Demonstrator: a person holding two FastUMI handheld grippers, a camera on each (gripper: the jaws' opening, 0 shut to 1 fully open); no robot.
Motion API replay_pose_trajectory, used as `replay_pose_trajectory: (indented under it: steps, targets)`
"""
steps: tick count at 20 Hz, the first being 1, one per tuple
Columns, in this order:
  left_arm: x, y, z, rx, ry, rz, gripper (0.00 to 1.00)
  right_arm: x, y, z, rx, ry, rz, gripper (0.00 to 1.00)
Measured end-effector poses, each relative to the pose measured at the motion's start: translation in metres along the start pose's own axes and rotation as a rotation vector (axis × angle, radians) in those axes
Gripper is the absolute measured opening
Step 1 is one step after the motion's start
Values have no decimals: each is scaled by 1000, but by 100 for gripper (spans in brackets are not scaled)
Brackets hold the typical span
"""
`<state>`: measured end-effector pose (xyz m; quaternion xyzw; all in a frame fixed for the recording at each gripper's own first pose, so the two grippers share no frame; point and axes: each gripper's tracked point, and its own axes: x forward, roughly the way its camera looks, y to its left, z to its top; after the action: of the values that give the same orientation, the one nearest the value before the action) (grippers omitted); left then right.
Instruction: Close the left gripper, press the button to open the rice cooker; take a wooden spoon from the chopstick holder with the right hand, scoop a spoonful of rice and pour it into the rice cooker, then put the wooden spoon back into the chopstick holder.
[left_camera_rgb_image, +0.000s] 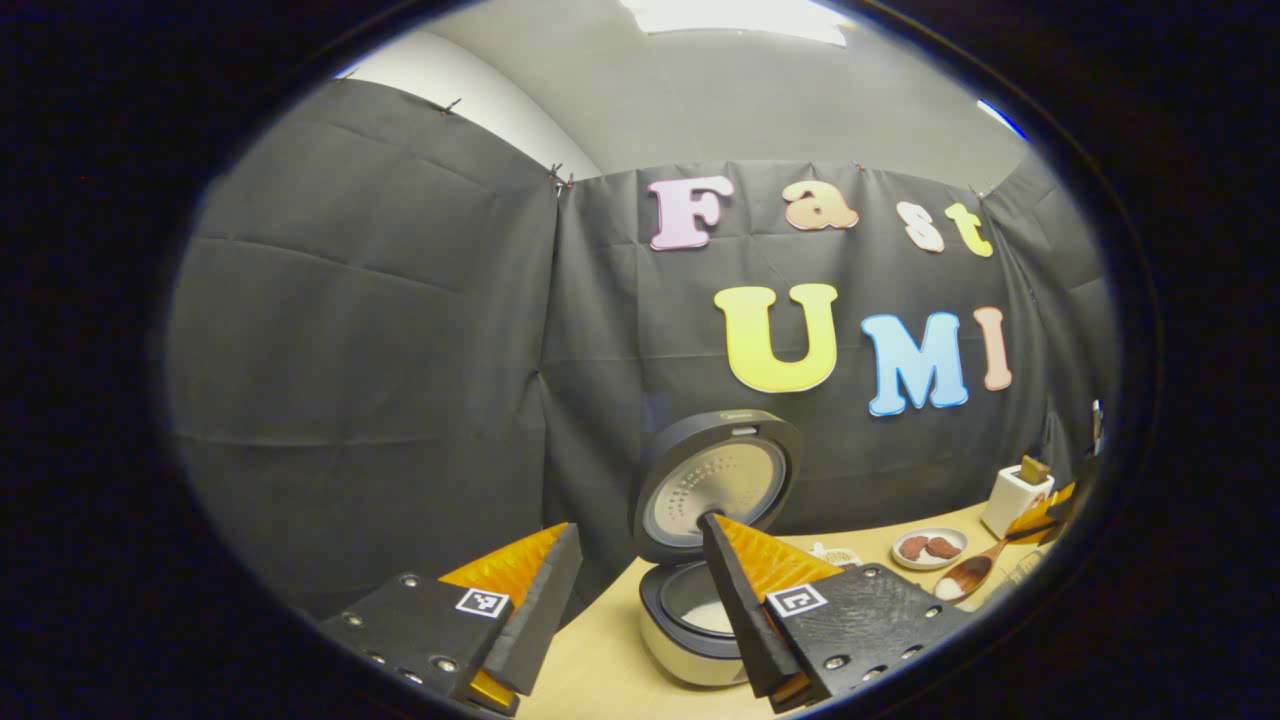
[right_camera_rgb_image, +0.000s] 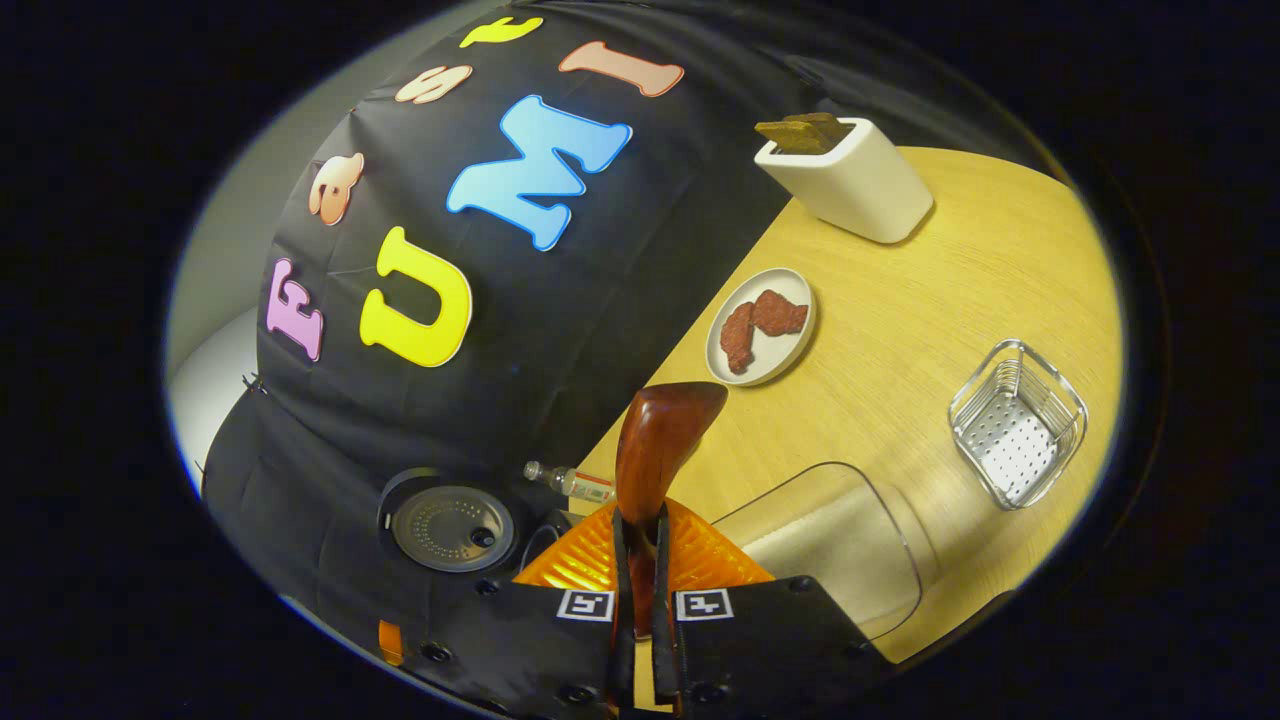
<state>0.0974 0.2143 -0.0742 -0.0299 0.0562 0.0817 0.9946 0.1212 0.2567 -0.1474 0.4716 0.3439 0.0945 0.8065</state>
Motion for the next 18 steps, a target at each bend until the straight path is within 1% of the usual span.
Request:
replay_pose_trajectory:
  steps: [1, 2, 3, 5, 11, 15, 18]
  targets:
    - [-1, 3, 0, 0, -1, 4, 78, 3, 11, -2, 1, 5, 18, 5]
    - [-1, 6, 1, 1, -2, 8, 78, 7, 21, -4, 0, 12, 35, 8]
    - [-1, 9, 0, 1, -2, 14, 78, 11, 30, -5, 3, 15, 50, 8]
    - [-4, 16, -3, 0, 0, 24, 79, 20, 49, -9, 7, 25, 82, 8]
    - [-10, 42, -17, -15, 20, 64, 78, 47, 93, -31, -8, 66, 146, 8]
    - [-14, 60, -21, -18, 29, 94, 77, 68, 117, -47, -34, 87, 178, 8]
    - [-17, 73, -30, -19, 42, 119, 78, 83, 132, -62, -60, 95, 194, 8]
